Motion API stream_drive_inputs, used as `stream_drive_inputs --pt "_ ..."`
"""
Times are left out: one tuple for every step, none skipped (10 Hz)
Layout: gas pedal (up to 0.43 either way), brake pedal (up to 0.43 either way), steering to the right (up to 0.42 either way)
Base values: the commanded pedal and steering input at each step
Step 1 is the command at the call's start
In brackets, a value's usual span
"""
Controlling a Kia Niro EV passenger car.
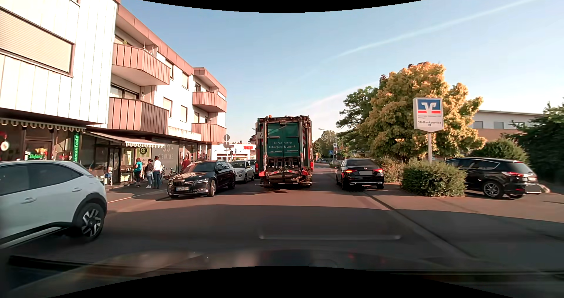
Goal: Follow the waypoints while adhering to traffic rules and regulations
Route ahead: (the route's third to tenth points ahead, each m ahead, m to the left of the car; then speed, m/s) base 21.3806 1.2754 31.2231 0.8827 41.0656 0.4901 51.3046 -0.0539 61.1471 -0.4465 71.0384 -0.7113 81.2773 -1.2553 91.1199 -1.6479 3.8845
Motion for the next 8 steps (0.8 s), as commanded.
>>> stream_drive_inputs --pt "0.0 0.0 0.0" --pt "0.0 0.0 0.0" --pt "0.0 0.0 0.0" --pt "0.0 0.0 -0.002" --pt "0.0 0.0 -0.003" --pt "0.0 0.0 -0.003" --pt "0.0 0.0 -0.003" --pt "0.0 0.0 -0.003"
